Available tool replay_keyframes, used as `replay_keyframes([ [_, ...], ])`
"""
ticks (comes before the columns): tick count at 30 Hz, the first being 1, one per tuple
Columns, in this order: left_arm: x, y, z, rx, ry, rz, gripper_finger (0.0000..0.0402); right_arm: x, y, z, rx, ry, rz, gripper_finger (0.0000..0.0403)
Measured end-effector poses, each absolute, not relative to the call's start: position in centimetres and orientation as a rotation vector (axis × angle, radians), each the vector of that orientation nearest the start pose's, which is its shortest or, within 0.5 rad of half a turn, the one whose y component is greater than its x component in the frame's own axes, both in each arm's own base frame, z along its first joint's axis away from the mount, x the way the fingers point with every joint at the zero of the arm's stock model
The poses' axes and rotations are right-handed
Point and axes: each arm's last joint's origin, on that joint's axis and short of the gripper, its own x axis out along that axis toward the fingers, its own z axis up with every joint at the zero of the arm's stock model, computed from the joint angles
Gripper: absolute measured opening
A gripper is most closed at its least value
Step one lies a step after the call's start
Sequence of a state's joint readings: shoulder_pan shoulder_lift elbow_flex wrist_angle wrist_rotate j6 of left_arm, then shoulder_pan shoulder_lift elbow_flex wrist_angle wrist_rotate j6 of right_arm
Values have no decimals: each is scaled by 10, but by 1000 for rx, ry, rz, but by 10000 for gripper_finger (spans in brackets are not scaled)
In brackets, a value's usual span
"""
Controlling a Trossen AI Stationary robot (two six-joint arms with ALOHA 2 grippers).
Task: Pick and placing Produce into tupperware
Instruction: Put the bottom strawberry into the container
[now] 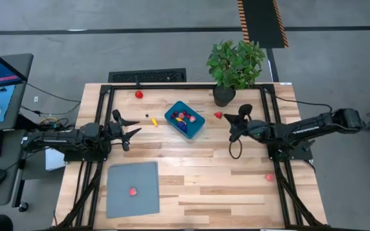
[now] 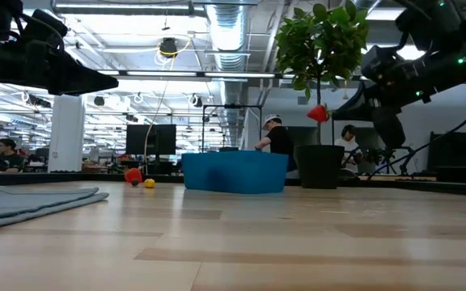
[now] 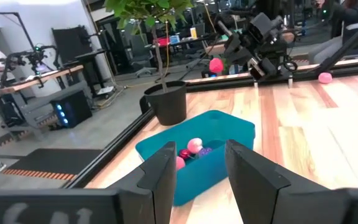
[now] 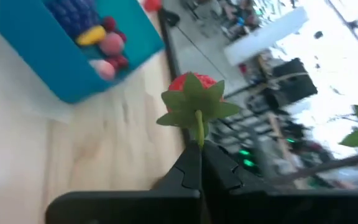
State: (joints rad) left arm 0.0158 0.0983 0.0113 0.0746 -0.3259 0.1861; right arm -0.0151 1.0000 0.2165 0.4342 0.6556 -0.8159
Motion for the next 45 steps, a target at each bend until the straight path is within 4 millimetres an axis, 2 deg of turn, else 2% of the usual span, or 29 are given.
replay_keyframes([
  [4,102,11,167,170,43,339,130,186,-11,167,-935,613,-524,13],
  [7,102,11,167,148,39,339,130,192,-7,172,-872,576,-527,13],
  [11,102,11,166,107,33,340,130,200,-4,180,-697,491,-531,17],
  [14,102,11,166,85,29,340,130,205,-2,185,-565,420,-466,13],
  [20,102,11,166,63,27,340,130,217,1,205,-159,252,-338,13],
  [24,102,11,166,62,27,340,130,226,-1,216,-5,183,-285,21],
  [29,102,11,166,61,27,340,130,242,-8,223,44,164,-177,13],
  [36,102,11,166,57,27,340,130,272,-30,217,82,270,-257,18],
  [45,102,11,166,50,25,340,130,318,-55,196,81,446,-320,13],
])
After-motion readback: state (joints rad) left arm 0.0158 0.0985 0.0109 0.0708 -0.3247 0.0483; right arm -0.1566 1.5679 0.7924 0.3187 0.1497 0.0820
